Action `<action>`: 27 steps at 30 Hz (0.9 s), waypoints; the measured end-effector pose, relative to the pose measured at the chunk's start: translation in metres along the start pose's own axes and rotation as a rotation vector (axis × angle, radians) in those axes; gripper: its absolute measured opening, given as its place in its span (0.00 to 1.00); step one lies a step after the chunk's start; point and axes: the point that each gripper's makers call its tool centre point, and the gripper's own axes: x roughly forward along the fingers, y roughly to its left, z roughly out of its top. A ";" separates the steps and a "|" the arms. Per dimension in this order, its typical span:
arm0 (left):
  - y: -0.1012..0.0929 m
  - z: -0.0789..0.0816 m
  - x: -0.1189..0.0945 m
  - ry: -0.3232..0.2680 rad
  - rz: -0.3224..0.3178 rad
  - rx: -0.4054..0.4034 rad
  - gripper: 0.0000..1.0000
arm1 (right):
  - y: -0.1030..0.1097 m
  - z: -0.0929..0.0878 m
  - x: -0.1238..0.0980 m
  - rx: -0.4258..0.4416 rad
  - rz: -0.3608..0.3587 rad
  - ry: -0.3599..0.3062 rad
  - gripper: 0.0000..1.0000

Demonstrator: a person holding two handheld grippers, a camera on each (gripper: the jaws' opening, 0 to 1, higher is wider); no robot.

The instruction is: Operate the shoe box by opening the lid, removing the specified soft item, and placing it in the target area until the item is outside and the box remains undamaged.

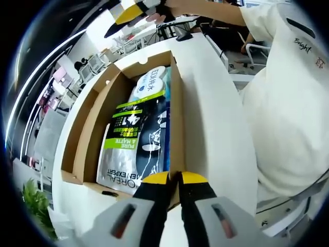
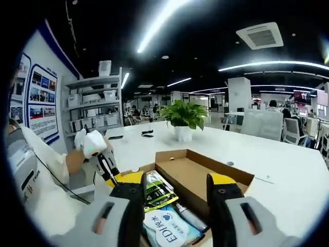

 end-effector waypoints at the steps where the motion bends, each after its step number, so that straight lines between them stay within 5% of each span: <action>1: 0.000 0.000 0.000 0.000 0.000 -0.001 0.06 | 0.001 0.001 0.000 0.014 0.007 -0.003 0.46; 5: -0.001 0.000 0.000 -0.004 -0.015 -0.016 0.05 | -0.004 0.005 0.000 -0.003 -0.010 -0.018 0.37; 8: -0.001 0.000 0.000 0.001 -0.007 -0.008 0.05 | 0.002 -0.001 0.003 0.028 0.013 -0.002 0.40; 14: -0.001 0.000 0.000 0.001 -0.010 -0.006 0.05 | 0.008 -0.011 0.010 0.013 0.020 0.045 0.39; 18: -0.001 0.000 0.000 0.003 0.002 -0.015 0.06 | -0.001 -0.029 0.015 0.007 -0.044 0.120 0.33; 27: -0.001 0.000 0.001 0.001 -0.009 -0.025 0.06 | 0.016 -0.037 0.025 0.030 0.005 0.147 0.34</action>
